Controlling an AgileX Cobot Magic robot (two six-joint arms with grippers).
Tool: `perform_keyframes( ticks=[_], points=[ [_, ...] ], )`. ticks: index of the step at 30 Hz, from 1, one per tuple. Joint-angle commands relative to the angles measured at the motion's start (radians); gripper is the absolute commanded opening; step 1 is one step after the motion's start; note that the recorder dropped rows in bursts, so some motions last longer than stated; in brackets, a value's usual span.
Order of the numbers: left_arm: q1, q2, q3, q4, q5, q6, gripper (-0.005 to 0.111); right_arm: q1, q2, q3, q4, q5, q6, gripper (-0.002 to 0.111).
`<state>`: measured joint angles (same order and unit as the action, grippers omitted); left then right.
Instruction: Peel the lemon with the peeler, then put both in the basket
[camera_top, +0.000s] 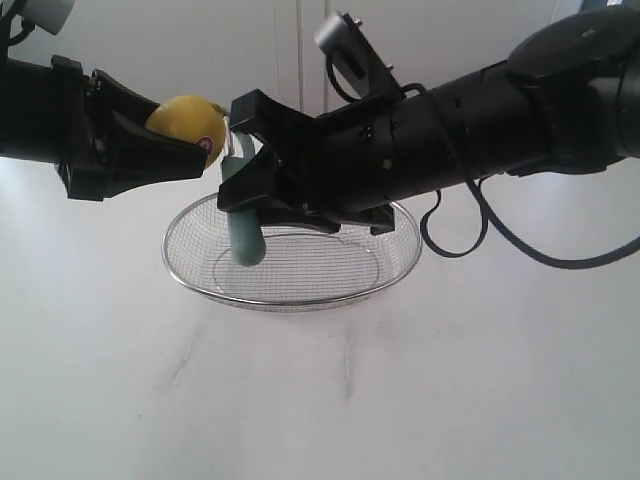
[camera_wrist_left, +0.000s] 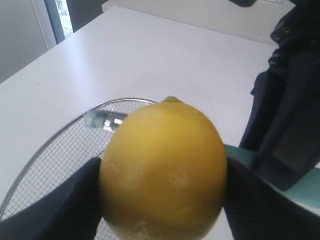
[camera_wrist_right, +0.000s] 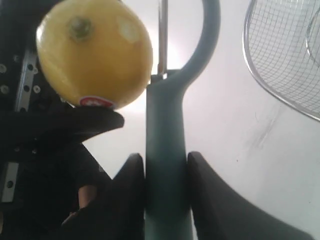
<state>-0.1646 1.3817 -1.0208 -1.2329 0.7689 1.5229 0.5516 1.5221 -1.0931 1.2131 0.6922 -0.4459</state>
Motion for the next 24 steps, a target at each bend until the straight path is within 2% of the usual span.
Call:
perform_keyframes(
  ticks=[1,24],
  points=[
    [0.002,-0.008,-0.003,-0.034,0.021,0.000,0.000,-0.005,-0.041,0.000,0.006,-0.043,0.004,0.000],
    [0.002,-0.008,-0.003,-0.030,0.006,0.000,0.000,-0.005,-0.077,0.000,-0.091,-0.080,-0.002,0.000]
  ],
)
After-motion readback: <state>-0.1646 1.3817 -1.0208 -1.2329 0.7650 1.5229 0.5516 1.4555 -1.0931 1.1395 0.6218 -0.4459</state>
